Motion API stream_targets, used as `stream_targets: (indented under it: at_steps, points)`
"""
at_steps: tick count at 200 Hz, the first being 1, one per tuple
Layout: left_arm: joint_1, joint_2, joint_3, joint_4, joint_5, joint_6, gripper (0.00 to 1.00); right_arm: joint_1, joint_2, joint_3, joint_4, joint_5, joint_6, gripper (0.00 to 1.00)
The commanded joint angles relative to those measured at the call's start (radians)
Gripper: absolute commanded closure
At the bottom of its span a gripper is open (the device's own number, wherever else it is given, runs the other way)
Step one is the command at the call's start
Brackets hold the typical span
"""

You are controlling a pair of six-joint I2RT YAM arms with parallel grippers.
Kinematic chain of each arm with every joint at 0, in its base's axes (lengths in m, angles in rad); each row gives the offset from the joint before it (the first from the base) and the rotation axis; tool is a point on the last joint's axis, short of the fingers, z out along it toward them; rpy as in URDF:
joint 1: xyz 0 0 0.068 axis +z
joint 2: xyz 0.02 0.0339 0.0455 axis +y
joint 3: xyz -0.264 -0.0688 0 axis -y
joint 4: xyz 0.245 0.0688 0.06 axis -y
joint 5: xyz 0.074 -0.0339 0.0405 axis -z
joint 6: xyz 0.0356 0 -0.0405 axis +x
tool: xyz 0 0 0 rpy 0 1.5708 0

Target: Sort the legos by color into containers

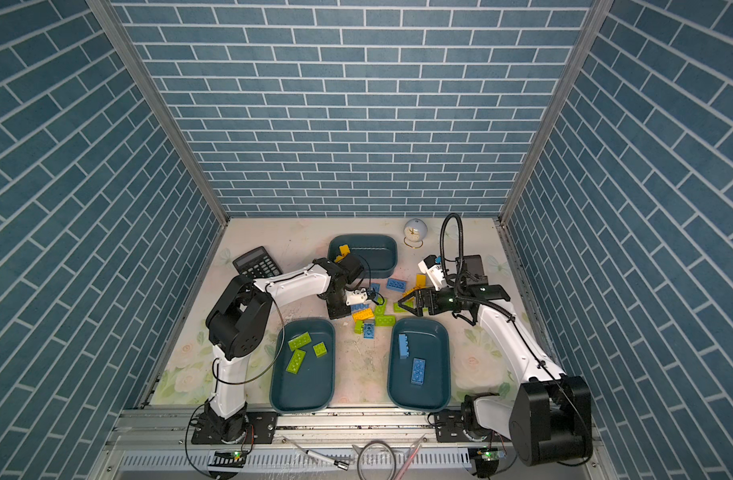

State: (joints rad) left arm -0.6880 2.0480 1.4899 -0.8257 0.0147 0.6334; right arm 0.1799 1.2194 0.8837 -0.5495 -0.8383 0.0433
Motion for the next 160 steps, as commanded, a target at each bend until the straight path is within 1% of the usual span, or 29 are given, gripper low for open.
stream_targets:
  at_steps: [1, 24, 49, 78, 97, 122, 141, 160]
  points:
    - [-0.002, -0.048, 0.047, -0.059, -0.014, 0.003, 0.78, -0.007, -0.006, -0.011, -0.004, 0.001, -0.054, 0.02]
    - [-0.002, -0.088, 0.078, -0.118, 0.006, -0.015, 0.77, -0.014, -0.002, -0.003, 0.003, -0.005, -0.052, 0.02]
    - [-0.007, -0.145, 0.067, -0.119, 0.039, -0.057, 0.77, -0.023, 0.006, 0.001, -0.001, -0.03, -0.06, 0.02]
    - [-0.019, -0.217, 0.072, -0.113, 0.184, -0.178, 0.76, -0.052, 0.003, 0.004, -0.008, -0.03, -0.059, 0.02]
    - [-0.055, -0.249, 0.071, -0.096, 0.236, -0.249, 0.75, -0.064, 0.004, 0.008, -0.026, -0.027, -0.063, 0.02]
    - [-0.124, -0.258, 0.084, -0.055, 0.302, -0.355, 0.75, -0.081, 0.006, 0.015, -0.045, -0.001, -0.064, 0.02]
    - [-0.174, -0.258, 0.076, 0.031, 0.364, -0.462, 0.74, -0.091, 0.008, 0.018, -0.058, 0.016, -0.063, 0.02]
    - [-0.227, -0.243, 0.055, 0.139, 0.39, -0.543, 0.74, -0.101, 0.0, 0.023, -0.068, 0.038, -0.072, 0.02]
